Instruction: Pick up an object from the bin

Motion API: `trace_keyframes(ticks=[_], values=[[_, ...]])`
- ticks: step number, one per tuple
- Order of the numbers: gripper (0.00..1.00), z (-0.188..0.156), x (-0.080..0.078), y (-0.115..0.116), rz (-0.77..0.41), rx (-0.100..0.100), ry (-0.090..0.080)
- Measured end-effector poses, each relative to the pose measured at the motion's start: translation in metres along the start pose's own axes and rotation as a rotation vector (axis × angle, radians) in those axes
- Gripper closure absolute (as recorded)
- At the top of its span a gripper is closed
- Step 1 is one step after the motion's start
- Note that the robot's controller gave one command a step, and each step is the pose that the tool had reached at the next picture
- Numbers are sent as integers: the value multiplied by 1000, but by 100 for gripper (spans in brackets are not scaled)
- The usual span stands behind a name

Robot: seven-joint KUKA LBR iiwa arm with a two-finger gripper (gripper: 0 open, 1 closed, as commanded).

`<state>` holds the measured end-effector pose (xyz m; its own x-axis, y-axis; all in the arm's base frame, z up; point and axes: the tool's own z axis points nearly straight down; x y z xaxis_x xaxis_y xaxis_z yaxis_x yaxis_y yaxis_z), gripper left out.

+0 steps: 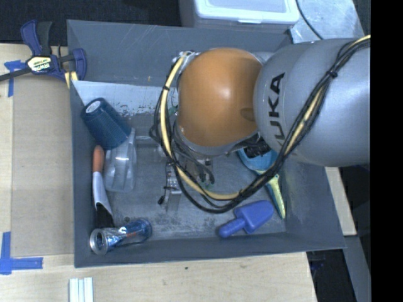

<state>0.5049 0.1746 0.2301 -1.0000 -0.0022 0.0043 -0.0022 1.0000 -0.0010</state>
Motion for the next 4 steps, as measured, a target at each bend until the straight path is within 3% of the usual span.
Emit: trace_keyframes(ticks=[1, 2, 3, 4], values=[[0, -4, -2, 0, 3, -2, -7], [0, 81, 8, 23, -333, -1, -8], [0, 69, -5, 42, -697, -1, -14], [0, 90, 21, 70, -692, -1, -6]])
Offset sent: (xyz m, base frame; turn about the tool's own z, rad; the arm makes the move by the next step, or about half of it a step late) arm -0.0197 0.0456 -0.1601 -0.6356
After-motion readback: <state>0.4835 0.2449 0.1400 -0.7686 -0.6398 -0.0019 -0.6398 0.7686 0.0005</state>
